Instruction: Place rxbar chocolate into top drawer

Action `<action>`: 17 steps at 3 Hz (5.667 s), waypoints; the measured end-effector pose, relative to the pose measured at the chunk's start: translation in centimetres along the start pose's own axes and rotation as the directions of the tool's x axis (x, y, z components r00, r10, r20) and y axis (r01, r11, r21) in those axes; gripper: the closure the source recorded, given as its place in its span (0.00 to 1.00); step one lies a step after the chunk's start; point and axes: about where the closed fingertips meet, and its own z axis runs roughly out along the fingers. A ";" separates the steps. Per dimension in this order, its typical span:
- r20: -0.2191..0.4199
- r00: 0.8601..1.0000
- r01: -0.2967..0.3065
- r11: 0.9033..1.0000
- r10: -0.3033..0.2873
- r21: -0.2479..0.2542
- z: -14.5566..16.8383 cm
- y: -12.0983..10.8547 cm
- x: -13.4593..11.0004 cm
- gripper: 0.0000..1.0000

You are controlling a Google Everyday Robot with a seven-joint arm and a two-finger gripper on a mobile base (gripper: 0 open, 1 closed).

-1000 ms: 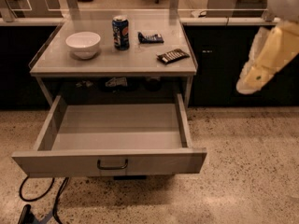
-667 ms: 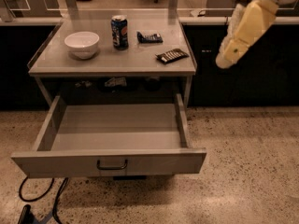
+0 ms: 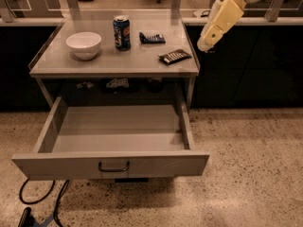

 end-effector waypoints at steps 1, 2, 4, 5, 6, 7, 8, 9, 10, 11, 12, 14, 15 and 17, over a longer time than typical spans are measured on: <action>0.000 1.000 0.000 1.000 0.000 0.000 0.0 0.0 0.0 0.00; 0.100 0.995 -0.030 0.999 0.028 0.024 -0.5 -1.8 1.7 0.00; 0.361 0.915 -0.190 0.982 0.182 -0.012 2.6 -7.4 9.2 0.00; 0.347 0.914 -0.215 0.976 0.211 -0.029 7.6 -9.6 11.9 0.00; 0.349 0.912 -0.221 0.975 0.217 -0.030 7.8 -9.7 12.0 0.00; 0.386 0.885 -0.266 0.963 0.260 -0.038 10.0 -10.4 13.4 0.00; 0.381 0.868 -0.303 0.947 0.319 -0.103 14.4 -10.3 14.2 0.00; 0.350 0.861 -0.327 0.929 0.368 -0.173 18.6 -9.6 14.5 0.00; 0.258 0.889 -0.332 0.921 0.377 -0.203 21.9 -9.0 14.4 0.00; 0.259 0.889 -0.332 0.921 0.377 -0.203 21.9 -9.0 14.4 0.00; 0.266 0.872 -0.375 0.909 0.412 -0.181 21.8 -9.8 14.6 0.00; 0.148 0.830 -0.533 0.843 0.538 -0.075 21.8 -12.1 16.2 0.00; 0.149 0.830 -0.533 0.843 0.538 -0.076 21.8 -12.1 16.2 0.00; 0.144 0.814 -0.550 0.826 0.563 -0.122 25.0 -11.9 14.3 0.00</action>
Offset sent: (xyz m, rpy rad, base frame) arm 0.0751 -0.1076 0.0146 0.4760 -0.0831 0.0049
